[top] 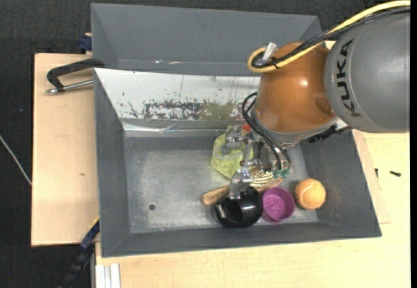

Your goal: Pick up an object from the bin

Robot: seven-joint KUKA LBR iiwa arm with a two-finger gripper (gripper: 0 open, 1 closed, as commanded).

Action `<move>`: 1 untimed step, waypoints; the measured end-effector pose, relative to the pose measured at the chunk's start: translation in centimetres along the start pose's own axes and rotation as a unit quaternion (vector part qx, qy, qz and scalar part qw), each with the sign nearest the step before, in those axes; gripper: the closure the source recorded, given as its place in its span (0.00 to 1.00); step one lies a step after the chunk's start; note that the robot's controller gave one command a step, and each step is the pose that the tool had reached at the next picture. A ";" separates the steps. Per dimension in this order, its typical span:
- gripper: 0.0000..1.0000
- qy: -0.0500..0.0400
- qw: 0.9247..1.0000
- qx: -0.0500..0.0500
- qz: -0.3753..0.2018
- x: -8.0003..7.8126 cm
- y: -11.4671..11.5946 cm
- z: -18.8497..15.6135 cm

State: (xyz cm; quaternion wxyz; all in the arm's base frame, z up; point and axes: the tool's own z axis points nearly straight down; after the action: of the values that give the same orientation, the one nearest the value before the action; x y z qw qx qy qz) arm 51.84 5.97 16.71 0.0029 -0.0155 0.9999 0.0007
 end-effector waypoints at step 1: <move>0.00 0.002 0.999 0.000 -0.044 1.9 -6.5 0.6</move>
Offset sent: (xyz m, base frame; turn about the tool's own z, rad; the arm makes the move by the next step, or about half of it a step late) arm -0.0180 -0.0715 -0.0630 0.0697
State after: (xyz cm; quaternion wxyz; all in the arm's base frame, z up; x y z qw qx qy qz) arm 50.12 -0.57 16.05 0.0009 -0.0598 0.9982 0.0003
